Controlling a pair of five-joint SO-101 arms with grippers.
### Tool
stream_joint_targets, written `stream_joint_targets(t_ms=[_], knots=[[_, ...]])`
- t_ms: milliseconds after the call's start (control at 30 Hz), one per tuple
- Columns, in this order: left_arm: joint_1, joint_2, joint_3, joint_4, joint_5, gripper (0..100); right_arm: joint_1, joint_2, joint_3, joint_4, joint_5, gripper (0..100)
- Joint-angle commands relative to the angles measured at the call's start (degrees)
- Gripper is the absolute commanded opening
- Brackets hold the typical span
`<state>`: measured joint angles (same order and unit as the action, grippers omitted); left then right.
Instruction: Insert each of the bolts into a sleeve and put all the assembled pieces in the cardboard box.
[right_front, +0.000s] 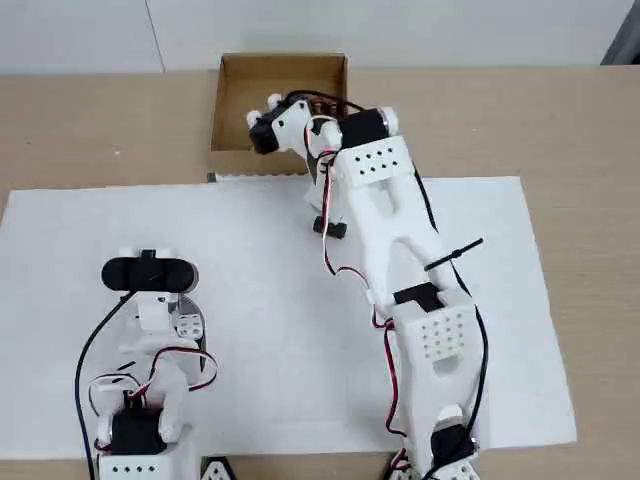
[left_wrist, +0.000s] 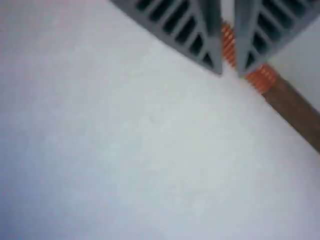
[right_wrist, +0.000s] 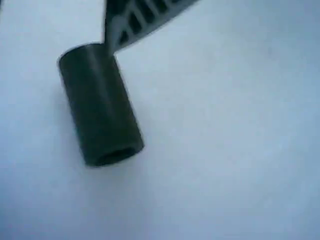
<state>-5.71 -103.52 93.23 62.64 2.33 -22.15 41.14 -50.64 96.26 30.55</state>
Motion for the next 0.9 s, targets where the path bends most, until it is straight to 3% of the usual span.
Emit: stream_joint_targets(t_ms=[0,867], knots=[[0.1,-0.5,-0.2,-1.3,-0.4,1,0.0,0.4,-2.2,0.3,0.8,14.9],[0.1,-0.5,-0.2,-1.3,-0.4,1,-1.1,12.9,-2.3,-5.9,5.6,12.0]])
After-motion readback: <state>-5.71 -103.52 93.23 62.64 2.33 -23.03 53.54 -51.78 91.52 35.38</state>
